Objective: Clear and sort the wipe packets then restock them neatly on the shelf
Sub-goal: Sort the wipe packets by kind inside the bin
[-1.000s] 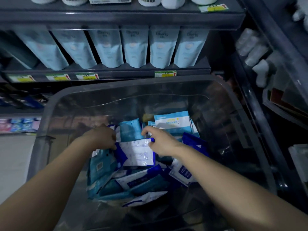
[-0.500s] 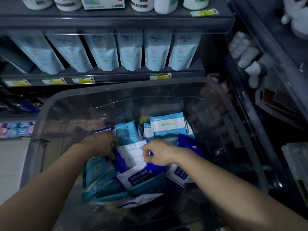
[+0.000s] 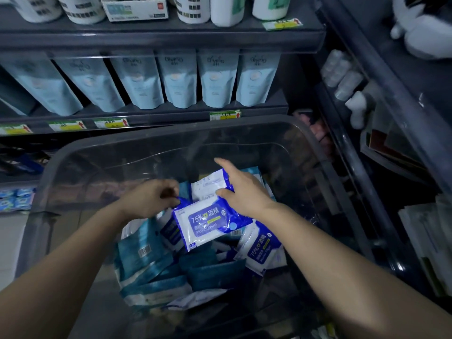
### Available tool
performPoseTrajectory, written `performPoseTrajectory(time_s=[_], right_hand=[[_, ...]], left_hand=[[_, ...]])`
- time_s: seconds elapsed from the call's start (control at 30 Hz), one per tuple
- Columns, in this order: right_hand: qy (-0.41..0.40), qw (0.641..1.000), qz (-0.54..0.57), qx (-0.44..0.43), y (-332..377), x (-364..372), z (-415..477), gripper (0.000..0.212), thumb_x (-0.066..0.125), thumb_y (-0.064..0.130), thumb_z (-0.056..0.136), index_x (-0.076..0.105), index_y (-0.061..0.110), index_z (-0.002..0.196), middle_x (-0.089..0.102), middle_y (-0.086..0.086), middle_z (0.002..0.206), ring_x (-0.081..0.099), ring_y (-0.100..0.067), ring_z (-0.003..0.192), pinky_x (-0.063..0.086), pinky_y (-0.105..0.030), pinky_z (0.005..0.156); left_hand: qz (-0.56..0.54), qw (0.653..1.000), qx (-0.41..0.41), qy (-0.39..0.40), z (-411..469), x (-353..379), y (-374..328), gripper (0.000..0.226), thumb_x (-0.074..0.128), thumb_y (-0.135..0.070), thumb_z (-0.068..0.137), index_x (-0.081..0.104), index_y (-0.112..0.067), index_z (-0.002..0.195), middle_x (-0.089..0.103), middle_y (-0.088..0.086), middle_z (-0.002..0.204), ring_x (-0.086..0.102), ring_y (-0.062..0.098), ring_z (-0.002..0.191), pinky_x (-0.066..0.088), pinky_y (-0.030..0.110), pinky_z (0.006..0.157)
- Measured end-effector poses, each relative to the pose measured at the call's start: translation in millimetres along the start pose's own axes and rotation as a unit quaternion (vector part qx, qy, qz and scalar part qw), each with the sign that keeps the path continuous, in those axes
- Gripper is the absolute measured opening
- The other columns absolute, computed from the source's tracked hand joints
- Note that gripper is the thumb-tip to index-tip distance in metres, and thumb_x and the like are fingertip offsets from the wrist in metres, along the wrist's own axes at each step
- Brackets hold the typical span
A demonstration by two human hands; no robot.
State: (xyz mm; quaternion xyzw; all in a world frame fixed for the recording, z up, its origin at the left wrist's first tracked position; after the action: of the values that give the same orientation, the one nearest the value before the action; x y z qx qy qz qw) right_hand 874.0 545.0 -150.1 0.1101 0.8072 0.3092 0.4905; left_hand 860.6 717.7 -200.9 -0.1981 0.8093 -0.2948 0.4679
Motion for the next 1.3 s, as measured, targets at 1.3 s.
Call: performPoseTrajectory(time_s=[1.3], right_hand=[[0.214, 0.963, -0.164, -0.028, -1, 111, -5, 0.068, 0.066, 0.04, 0.087, 0.035, 0.015, 0.142, 0.045, -0.011, 0.14, 0.046, -0.031, 0.125, 0.043, -0.04, 0.098]], left_hand=[[0.308, 0.919, -0.182, 0.163, -36, 37, 40, 0.07, 0.078, -0.055, 0.06, 0.053, -0.03, 0.12, 0.052, 0.001, 0.125, 0.053, 0.02, 0.113, 0.046, 0.034, 0.093]])
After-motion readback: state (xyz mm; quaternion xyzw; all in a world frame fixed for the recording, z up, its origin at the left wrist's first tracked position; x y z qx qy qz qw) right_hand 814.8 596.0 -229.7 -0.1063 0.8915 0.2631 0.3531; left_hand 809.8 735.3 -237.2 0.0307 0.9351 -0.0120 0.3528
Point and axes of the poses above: each hand's wrist, its own z-axis towards the middle knuckle, its own x-axis out of the palm, y = z × x, the point moved 10 cm from there along z, towards the middle knuckle
